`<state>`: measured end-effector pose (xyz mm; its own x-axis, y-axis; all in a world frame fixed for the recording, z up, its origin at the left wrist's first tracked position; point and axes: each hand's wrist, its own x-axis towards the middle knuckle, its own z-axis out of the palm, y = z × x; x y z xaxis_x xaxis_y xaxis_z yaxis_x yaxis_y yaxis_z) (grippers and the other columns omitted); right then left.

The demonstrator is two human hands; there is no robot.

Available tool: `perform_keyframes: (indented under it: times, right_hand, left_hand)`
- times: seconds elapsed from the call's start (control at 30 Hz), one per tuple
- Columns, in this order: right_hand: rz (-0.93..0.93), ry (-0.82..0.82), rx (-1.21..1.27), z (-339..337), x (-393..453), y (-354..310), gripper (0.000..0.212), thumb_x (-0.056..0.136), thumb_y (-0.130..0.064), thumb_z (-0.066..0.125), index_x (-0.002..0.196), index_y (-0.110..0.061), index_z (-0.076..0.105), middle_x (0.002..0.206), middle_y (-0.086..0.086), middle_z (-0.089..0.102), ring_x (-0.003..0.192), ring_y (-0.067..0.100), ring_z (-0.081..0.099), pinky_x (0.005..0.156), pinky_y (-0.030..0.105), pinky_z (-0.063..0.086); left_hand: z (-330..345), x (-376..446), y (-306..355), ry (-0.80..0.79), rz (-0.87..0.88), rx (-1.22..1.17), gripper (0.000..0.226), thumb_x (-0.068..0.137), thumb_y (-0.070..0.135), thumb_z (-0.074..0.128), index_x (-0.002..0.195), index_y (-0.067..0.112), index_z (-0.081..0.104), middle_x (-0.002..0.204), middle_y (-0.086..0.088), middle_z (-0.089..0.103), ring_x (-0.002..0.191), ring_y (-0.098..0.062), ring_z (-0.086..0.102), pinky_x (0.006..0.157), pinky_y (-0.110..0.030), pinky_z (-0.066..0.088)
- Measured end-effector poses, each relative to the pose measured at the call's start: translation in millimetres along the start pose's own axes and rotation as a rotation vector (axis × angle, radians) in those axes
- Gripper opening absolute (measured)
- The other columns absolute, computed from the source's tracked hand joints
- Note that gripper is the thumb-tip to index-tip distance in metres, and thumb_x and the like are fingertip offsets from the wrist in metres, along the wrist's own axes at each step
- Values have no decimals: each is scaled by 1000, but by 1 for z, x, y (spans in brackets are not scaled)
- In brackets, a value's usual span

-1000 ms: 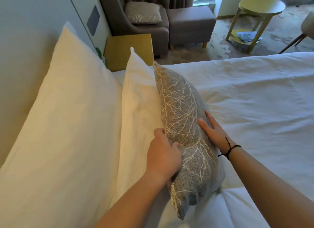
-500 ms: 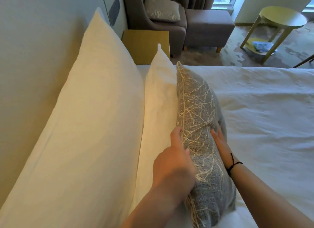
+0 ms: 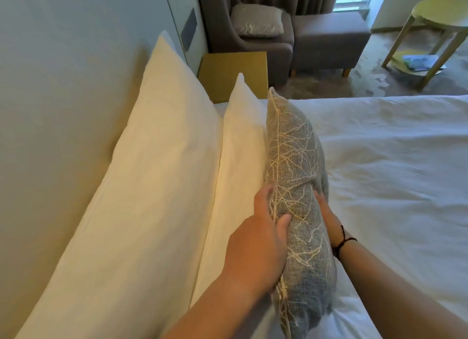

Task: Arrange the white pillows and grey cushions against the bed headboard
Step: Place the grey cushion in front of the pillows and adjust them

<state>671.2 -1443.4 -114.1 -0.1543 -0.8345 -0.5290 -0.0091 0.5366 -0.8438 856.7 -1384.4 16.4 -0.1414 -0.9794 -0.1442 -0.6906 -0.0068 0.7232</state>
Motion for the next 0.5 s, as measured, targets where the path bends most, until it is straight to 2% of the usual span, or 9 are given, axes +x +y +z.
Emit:
perform_keyframes:
  times: [0.07, 0.1, 0.2, 0.27, 0.4, 0.5]
  right_hand:
    - [33, -69, -52, -15, -4, -5, 104, 63, -94, 42, 151, -45, 13, 154, 3, 34, 134, 30, 42, 108, 56, 35]
    - [55, -93, -78, -23, -8, -10, 104, 62, -95, 41, 150, -47, 12, 155, 1, 34, 135, 29, 41, 110, 58, 33]
    - [78, -15, -139, -40, -23, -20, 99, 68, -91, 42, 150, -38, 26, 153, -4, 37, 136, 26, 39, 112, 56, 29]
    - [16, 55, -157, -48, -38, -33, 85, 79, -76, 49, 149, -30, 35, 152, 0, 39, 136, 26, 40, 111, 55, 32]
    - [-241, 70, -305, -43, -83, -70, 57, 89, -47, 63, 139, -25, 51, 139, 0, 54, 124, 18, 51, 97, 34, 40]
    - [-475, 22, -527, -21, -123, -92, 40, 88, -37, 65, 128, -33, 60, 129, -10, 59, 114, 7, 51, 91, 28, 38]
  left_hand:
    - [-7, -11, -1, 54, 17, 46, 60, 95, 60, 40, 145, 48, 7, 84, 15, 60, 70, -6, 60, 65, -35, 53]
    - [-13, -20, -6, 86, 28, 95, 62, 93, 64, 39, 145, 48, 9, 91, 19, 59, 78, -5, 59, 69, -34, 53]
    - [-31, -66, -34, 98, -55, 214, 58, 92, 64, 41, 142, 48, 15, 126, 20, 51, 112, -6, 52, 90, -33, 50]
    - [-37, -103, -55, 45, -154, 242, 55, 93, 58, 46, 139, 47, 19, 140, 19, 42, 125, -6, 45, 98, -33, 45]
    - [-29, -172, -86, -14, -315, 204, 63, 90, 57, 53, 144, 37, 28, 146, 13, 38, 133, -12, 39, 105, -33, 38]
    - [-17, -207, -99, 38, -418, 31, 61, 89, 55, 57, 142, 34, 35, 138, 12, 48, 128, -12, 48, 95, -30, 43]
